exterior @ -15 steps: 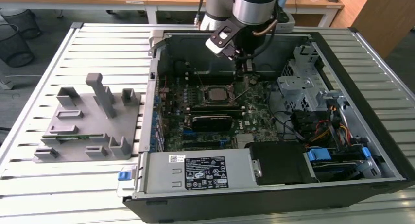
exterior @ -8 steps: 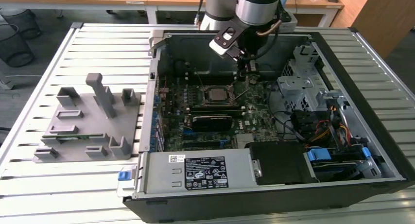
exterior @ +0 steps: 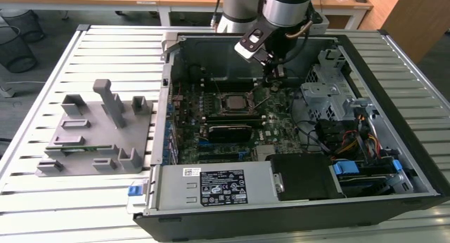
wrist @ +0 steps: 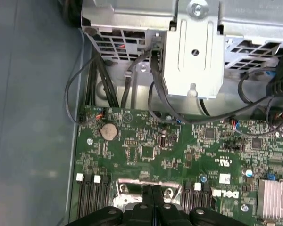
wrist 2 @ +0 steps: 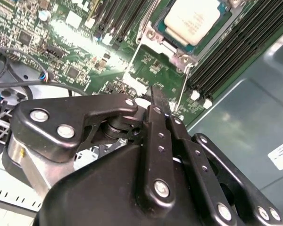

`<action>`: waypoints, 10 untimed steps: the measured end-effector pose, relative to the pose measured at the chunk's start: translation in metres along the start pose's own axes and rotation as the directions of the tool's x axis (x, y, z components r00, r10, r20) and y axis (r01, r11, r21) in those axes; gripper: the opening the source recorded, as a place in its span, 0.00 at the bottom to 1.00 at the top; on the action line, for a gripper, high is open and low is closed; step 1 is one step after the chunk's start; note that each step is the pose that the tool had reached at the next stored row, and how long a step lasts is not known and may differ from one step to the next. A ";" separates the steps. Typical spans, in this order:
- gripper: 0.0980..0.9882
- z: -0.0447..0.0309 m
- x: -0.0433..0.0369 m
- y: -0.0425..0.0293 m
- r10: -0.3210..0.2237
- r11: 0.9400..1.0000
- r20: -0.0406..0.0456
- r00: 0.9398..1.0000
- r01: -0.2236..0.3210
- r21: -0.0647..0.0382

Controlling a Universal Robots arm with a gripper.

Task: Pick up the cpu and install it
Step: 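Place the cpu into insertion slot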

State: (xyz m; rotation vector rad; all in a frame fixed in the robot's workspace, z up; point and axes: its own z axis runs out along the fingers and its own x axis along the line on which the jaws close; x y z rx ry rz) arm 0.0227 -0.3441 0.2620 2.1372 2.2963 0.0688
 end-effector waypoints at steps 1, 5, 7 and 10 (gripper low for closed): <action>0.01 0.0001 0.0002 0.0015 0.000 1.000 0.000 1.000 0.000 0.000; 0.01 0.0002 0.0006 0.0053 0.000 1.000 0.001 1.000 0.000 0.000; 0.01 0.0003 0.0006 0.0068 0.000 1.000 0.001 1.000 0.000 0.000; 0.01 0.0006 0.0007 0.0105 0.000 1.000 0.001 1.000 0.000 0.001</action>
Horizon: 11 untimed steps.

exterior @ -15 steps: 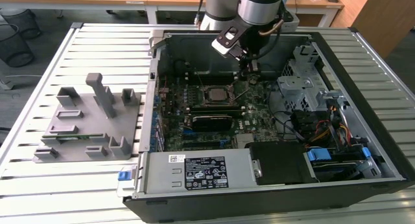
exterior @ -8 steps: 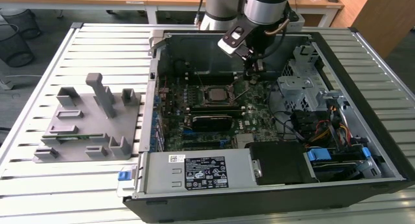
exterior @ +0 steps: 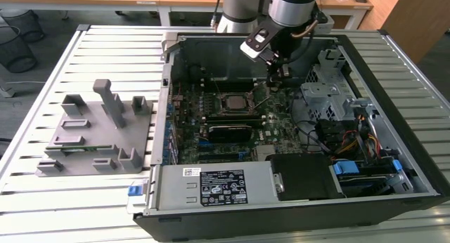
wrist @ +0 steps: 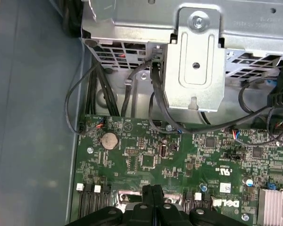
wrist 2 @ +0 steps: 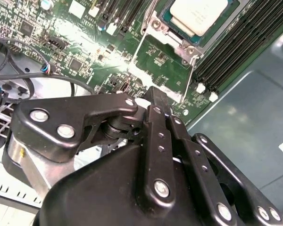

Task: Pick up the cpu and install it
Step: 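Place the cpu into insertion slot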

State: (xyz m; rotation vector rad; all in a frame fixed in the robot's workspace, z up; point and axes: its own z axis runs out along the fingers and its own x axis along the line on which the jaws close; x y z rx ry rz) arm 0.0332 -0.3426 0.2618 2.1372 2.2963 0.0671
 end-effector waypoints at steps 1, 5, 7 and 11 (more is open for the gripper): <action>0.01 0.0001 0.0000 0.0012 0.000 1.000 0.000 1.000 0.000 0.000; 0.01 0.0009 0.0005 0.0056 0.000 1.000 0.000 1.000 0.000 0.003; 0.01 0.0014 0.0006 0.0074 0.000 1.000 0.000 1.000 0.000 0.004; 0.01 0.0029 0.0007 0.0101 0.000 1.000 0.000 1.000 0.000 0.007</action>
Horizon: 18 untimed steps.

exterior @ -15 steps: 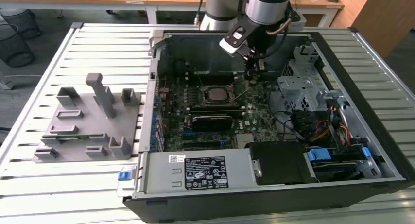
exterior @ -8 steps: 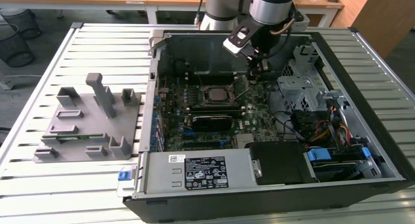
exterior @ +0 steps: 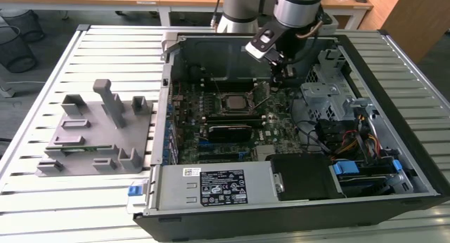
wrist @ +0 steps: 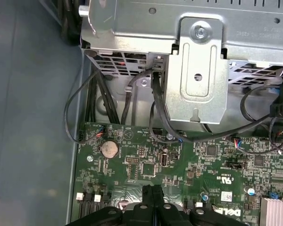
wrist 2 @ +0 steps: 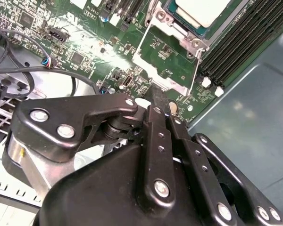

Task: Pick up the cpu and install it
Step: 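Place the cpu into insertion slot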

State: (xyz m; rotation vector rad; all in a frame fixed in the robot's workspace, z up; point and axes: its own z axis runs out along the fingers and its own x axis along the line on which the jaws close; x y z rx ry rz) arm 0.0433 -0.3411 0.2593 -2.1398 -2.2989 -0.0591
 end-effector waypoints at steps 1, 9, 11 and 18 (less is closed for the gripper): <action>0.01 0.0004 0.0000 0.0005 0.000 1.000 0.000 1.000 0.000 0.001; 0.01 0.0052 -0.0001 0.0034 0.000 1.000 0.000 1.000 0.000 0.006; 0.01 0.0071 -0.0001 0.0038 0.000 1.000 0.001 1.000 0.000 0.009; 0.01 0.0120 -0.0002 0.0042 0.000 1.000 0.001 1.000 0.000 0.016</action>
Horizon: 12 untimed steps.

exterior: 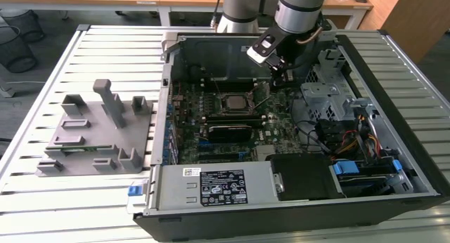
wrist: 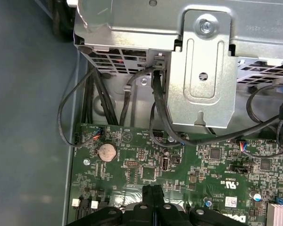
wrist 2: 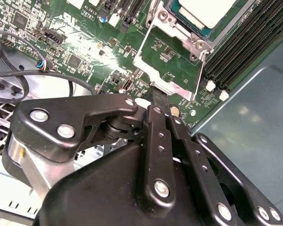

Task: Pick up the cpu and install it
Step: 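Place the cpu into insertion slot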

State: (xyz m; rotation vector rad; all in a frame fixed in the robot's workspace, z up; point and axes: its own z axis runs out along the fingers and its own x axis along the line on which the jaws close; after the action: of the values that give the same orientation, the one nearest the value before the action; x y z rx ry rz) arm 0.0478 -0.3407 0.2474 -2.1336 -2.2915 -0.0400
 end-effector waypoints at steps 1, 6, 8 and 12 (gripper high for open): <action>0.01 0.0000 0.0000 0.0000 0.000 1.000 0.000 1.000 0.000 0.000; 0.01 0.0001 0.0001 -0.0021 0.000 1.000 0.000 1.000 0.000 0.000; 0.01 -0.0002 0.0003 -0.0038 0.000 1.000 0.000 1.000 0.000 0.000; 0.01 -0.0016 0.0005 -0.0069 0.000 1.000 -0.001 1.000 0.000 0.001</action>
State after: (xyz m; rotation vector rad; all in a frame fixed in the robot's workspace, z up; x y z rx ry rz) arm 0.0409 -0.3407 0.2489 -2.1328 -2.2908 -0.0396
